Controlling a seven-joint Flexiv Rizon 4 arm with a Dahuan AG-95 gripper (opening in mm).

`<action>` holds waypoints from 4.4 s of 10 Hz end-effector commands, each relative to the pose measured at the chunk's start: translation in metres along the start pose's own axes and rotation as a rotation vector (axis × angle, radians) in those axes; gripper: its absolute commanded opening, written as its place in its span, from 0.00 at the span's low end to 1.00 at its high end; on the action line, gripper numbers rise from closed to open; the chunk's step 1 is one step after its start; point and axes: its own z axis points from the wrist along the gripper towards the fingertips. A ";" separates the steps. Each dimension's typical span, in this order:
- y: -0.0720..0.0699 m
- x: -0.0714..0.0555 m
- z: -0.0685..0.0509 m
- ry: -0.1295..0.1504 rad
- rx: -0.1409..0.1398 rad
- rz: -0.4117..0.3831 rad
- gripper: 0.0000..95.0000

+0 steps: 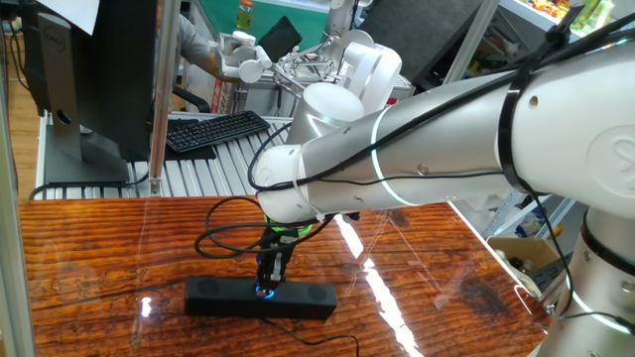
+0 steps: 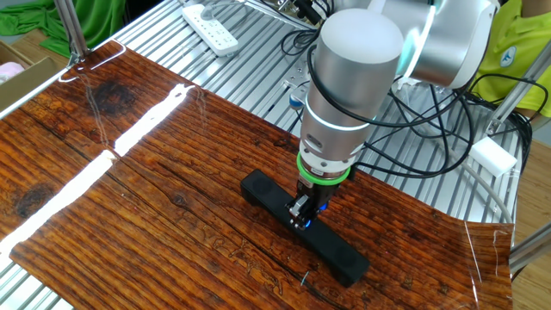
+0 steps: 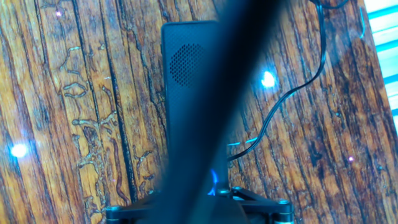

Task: Turn the knob to increase the volume of the speaker

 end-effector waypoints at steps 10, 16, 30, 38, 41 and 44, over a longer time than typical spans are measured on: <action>0.000 -0.001 0.019 0.006 -0.011 0.062 0.00; 0.000 -0.002 0.020 0.004 -0.018 0.075 0.00; 0.001 -0.002 0.020 0.021 -0.065 0.103 0.80; -0.003 0.002 0.014 0.032 -0.044 0.055 1.00; -0.003 0.002 0.014 0.026 -0.040 0.025 1.00; -0.004 0.002 0.011 0.027 -0.016 -0.059 0.80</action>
